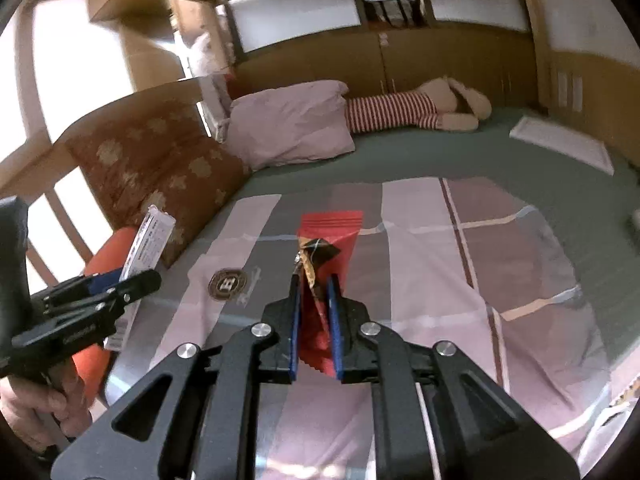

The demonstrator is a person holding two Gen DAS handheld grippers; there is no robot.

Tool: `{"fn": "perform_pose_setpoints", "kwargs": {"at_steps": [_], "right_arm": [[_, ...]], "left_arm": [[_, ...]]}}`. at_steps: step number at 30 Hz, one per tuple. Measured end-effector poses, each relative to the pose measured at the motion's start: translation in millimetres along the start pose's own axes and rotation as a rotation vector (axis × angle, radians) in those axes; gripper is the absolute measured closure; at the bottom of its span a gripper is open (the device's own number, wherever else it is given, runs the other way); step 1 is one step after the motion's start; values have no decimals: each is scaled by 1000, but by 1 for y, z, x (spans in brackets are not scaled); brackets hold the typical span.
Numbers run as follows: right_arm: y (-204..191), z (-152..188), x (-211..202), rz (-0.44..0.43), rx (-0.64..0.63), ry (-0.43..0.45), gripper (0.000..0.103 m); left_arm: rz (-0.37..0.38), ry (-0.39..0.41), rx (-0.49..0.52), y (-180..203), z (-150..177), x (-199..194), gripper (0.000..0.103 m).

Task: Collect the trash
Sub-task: 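Carry the ointment box and red wrapper to the wastebasket, then open both tools over the wastebasket to drop the box and wrapper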

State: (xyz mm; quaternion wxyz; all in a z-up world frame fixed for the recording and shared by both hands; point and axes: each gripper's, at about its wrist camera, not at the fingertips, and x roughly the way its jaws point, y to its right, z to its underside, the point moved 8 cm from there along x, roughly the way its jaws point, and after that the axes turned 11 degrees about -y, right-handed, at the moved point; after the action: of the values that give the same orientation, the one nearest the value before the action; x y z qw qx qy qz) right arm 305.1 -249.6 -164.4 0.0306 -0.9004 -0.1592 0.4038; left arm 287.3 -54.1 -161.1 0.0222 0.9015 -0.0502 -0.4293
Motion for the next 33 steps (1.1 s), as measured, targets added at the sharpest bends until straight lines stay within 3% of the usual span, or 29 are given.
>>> {"fn": "perform_pose_setpoints", "kwargs": {"at_steps": [4, 13, 17, 21, 25, 27, 29, 30, 33], "right_arm": [[-2, 24, 9, 5, -4, -49, 90], [6, 28, -7, 9, 36, -3, 90], [37, 35, -74, 26, 113, 120, 90], [107, 75, -164, 209, 183, 204, 90], [193, 144, -218, 392, 321, 172, 90], [229, 180, -220, 447, 392, 118, 88], [261, 216, -210, 486, 457, 50, 69], [281, 237, -204, 490, 522, 4, 48], [301, 258, -228, 473, 673, 82, 45]], "left_arm": [[-29, -17, 15, -9, 17, 12, 58], [-31, -63, 41, -8, 25, 41, 58], [5, -58, 63, 4, 24, 42, 58], [77, -46, 125, 32, 24, 34, 58], [226, -66, 261, 104, 30, 21, 58], [321, -88, 371, 168, 40, 11, 58], [394, -109, 460, 225, 51, 2, 58], [432, -123, 503, 254, 57, -2, 58], [551, -179, 680, 356, 89, -15, 57]]}}
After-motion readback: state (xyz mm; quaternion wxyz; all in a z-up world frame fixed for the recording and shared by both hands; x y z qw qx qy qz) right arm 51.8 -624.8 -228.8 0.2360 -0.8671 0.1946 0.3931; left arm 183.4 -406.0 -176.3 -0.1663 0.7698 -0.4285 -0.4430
